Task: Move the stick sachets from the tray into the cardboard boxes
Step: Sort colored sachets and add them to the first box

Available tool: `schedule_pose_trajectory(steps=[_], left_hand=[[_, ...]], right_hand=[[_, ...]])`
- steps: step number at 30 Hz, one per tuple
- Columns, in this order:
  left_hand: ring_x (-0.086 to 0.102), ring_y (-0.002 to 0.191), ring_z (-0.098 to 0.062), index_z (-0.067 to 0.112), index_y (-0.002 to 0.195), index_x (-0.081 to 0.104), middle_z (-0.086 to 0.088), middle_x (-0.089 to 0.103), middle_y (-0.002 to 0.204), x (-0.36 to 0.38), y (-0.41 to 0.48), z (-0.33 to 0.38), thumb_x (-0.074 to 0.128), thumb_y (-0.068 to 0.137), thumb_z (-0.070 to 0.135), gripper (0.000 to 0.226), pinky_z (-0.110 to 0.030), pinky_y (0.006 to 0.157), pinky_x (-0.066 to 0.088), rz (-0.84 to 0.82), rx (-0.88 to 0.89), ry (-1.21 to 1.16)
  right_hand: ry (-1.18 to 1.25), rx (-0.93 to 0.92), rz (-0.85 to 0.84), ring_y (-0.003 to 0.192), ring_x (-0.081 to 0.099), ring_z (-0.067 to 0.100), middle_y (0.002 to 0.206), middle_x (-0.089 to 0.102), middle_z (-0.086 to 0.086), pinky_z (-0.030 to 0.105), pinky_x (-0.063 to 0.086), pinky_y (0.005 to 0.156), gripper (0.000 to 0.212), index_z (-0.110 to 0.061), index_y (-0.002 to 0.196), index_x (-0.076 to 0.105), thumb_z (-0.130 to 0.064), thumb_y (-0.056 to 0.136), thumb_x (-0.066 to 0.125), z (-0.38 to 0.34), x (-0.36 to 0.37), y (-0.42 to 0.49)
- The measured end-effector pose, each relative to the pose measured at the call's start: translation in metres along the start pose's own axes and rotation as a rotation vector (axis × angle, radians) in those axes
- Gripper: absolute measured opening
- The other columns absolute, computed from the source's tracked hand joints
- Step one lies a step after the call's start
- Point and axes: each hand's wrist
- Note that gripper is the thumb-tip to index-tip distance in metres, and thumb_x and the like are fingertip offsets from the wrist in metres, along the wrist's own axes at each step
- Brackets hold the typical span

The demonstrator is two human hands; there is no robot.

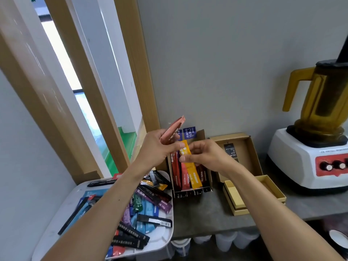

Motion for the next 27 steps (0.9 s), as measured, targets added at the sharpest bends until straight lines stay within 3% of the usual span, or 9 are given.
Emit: schedule_pose_trajectory(steps=[3,8,12,15,17,19,22,24,27], left_hand=[[0.078,0.085,-0.010,0.021,0.105,0.075,0.006,0.080,0.088,0.002,0.002,0.002,0.091,0.079,0.026,0.031,-0.031,0.082,0.064,0.019,0.009,0.003],[0.063,0.059,-0.003,0.022,0.103,0.071,0.004,0.068,0.072,0.004,-0.002,0.006,0.074,0.094,0.044,0.023,-0.021,0.058,0.048,0.155,-0.140,-0.139],[0.052,0.060,-0.007,0.014,0.104,0.062,0.000,0.056,0.077,0.001,-0.012,-0.006,0.065,0.102,0.030,0.016,-0.018,0.046,0.039,0.140,-0.307,-0.535],[0.049,0.060,-0.010,0.009,0.099,0.055,-0.004,0.054,0.079,0.000,-0.023,-0.013,0.048,0.101,0.013,0.008,-0.019,0.043,0.035,0.084,-0.367,-0.833],[0.049,0.060,-0.011,0.006,0.102,0.054,-0.007,0.054,0.081,-0.001,-0.028,-0.017,0.042,0.098,0.006,0.012,-0.020,0.045,0.037,0.059,-0.384,-0.943],[0.053,0.062,-0.013,0.002,0.115,0.056,-0.008,0.057,0.085,0.000,-0.031,-0.019,0.041,0.100,0.004,0.021,-0.022,0.048,0.045,0.052,-0.380,-0.959],[0.067,0.078,-0.021,0.003,0.133,0.055,-0.014,0.069,0.096,0.003,-0.032,-0.020,0.043,0.106,0.005,0.030,-0.036,0.071,0.059,0.044,-0.370,-0.872],[0.070,0.093,-0.025,0.008,0.140,0.054,-0.016,0.074,0.107,0.004,-0.032,-0.021,0.044,0.108,0.007,0.033,-0.045,0.087,0.058,0.043,-0.347,-0.816],[0.067,0.102,-0.025,0.013,0.144,0.052,-0.017,0.076,0.116,0.005,-0.032,-0.023,0.046,0.109,0.009,0.035,-0.046,0.093,0.054,0.046,-0.326,-0.768]], right_hand=[[0.000,-0.027,0.087,0.099,0.072,0.033,0.099,0.079,0.008,0.039,0.058,0.083,0.019,-0.018,0.102,0.078,-0.034,0.095,0.074,0.002,0.003,0.004],[-0.208,-0.033,0.204,0.088,0.075,0.013,0.095,0.078,-0.002,0.038,0.063,0.078,0.018,-0.021,0.107,0.075,-0.036,0.096,0.073,0.018,0.010,0.024],[-0.351,-0.035,0.264,0.093,0.070,0.007,0.100,0.075,-0.011,0.034,0.061,0.085,0.026,-0.023,0.113,0.074,-0.037,0.092,0.078,0.041,0.027,0.037],[-0.513,-0.034,0.369,0.097,0.067,0.010,0.111,0.071,-0.008,0.032,0.060,0.083,0.041,-0.023,0.125,0.067,-0.029,0.087,0.083,0.047,0.037,0.032],[-0.685,-0.088,0.428,0.095,0.068,0.012,0.111,0.069,-0.007,0.035,0.061,0.080,0.041,-0.023,0.120,0.066,-0.028,0.084,0.085,0.050,0.039,0.026],[-0.785,-0.078,0.344,0.093,0.069,0.013,0.105,0.071,-0.006,0.035,0.062,0.079,0.030,-0.024,0.111,0.067,-0.030,0.086,0.083,0.051,0.043,0.021],[-0.895,-0.046,0.234,0.095,0.071,0.015,0.102,0.073,-0.006,0.030,0.058,0.076,0.014,-0.025,0.106,0.069,-0.032,0.095,0.073,0.053,0.048,0.018],[-0.947,-0.043,0.279,0.095,0.071,0.016,0.103,0.073,-0.006,0.026,0.047,0.069,0.012,-0.024,0.106,0.069,-0.031,0.096,0.068,0.052,0.047,0.017],[-0.941,-0.033,0.314,0.094,0.071,0.016,0.102,0.073,-0.007,0.025,0.042,0.067,0.017,-0.024,0.106,0.067,-0.037,0.096,0.068,0.053,0.047,0.014]])
Point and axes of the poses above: each hand's wrist, its own y-axis towards the middle knuckle, its own x-axis out of the palm, z = x × y
